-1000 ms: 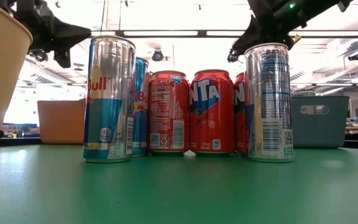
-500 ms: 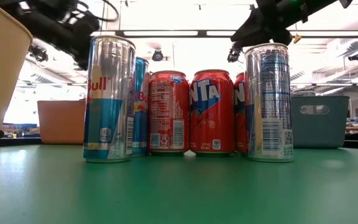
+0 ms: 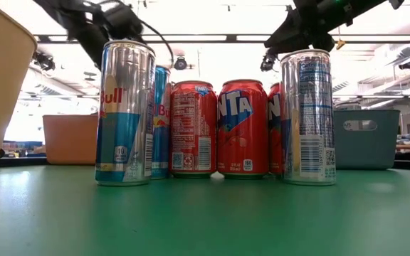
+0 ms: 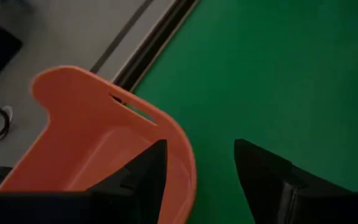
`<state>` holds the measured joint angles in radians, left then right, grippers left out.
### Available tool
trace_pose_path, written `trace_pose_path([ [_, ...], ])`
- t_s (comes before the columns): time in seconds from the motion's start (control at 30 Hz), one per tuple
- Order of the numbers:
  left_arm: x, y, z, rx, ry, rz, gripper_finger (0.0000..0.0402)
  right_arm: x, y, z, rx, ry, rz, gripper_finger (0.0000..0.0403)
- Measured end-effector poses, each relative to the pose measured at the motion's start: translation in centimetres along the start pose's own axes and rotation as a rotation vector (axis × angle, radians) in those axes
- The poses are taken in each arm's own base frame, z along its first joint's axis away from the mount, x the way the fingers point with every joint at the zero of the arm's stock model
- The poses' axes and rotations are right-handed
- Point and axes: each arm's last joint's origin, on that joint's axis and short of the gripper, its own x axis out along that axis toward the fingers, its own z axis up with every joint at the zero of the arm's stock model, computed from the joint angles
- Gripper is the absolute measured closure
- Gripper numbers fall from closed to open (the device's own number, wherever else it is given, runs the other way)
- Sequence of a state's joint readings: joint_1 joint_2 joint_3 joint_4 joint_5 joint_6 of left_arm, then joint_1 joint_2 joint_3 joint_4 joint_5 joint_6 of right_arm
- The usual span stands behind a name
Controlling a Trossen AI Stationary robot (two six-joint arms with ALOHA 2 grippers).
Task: Sort soda cans
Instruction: Move the orange bin to the top center of the table
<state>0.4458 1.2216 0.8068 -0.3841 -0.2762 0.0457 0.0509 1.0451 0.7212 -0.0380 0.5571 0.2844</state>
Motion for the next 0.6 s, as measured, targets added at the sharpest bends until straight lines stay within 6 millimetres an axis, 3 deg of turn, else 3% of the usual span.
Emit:
trace_pose_path([
  [0.37,4.5,0.2,0.5,0.008,0.149,0.192,0.0219,0.0,0.0,-0.1,-0.005,0.007,-0.002,0.028],
  [0.47,4.9,0.1,0.4,0.071,0.165,0.186,0.0254,0.0,0.0,-0.1,-0.005,0.007,-0.002,0.028],
  [0.6,4.9,-0.4,0.5,0.174,0.165,0.161,0.0338,0.0,0.0,-0.1,-0.012,0.008,-0.001,0.028],
])
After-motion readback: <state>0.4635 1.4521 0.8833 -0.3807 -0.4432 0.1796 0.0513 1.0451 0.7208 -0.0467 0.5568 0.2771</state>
